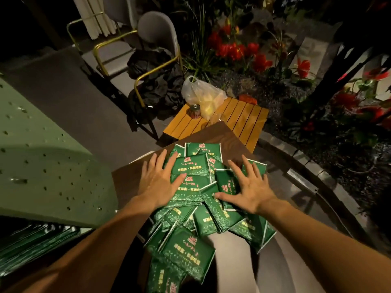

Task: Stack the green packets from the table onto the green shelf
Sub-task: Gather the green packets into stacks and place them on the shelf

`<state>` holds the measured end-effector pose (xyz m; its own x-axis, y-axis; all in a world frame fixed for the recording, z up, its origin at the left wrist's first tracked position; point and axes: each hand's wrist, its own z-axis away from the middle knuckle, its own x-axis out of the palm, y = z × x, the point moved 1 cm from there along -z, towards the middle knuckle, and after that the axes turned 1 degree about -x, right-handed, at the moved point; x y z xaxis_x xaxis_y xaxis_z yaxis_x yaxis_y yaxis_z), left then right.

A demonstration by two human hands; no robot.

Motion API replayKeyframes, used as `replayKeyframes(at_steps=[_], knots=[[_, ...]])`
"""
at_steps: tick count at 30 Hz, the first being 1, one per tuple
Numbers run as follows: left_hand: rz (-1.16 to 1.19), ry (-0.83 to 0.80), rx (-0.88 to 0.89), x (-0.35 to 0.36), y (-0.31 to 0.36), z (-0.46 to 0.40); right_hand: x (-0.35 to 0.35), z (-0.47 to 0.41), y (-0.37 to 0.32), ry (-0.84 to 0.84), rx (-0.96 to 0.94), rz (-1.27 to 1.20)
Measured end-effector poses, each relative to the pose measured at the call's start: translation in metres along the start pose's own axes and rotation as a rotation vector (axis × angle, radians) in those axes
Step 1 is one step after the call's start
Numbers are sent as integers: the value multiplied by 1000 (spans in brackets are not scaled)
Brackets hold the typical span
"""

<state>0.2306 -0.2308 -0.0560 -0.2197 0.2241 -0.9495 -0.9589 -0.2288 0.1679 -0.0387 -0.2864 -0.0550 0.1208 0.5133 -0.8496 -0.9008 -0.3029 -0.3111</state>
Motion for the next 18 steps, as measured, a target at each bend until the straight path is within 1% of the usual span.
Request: replayKeyframes(at_steps=[2,6,12,18], knots=[[-18,-19,36,11,-9,-3,14,0,1,34,-62,16],[135,-72,37,30,-17,-6,33,0,5,127,-131,68],[156,-73,80,48,-10,8,48,5,3,134,-180,92],[281,-29,99,55,-2,41,61,28,0,156,-190,89]])
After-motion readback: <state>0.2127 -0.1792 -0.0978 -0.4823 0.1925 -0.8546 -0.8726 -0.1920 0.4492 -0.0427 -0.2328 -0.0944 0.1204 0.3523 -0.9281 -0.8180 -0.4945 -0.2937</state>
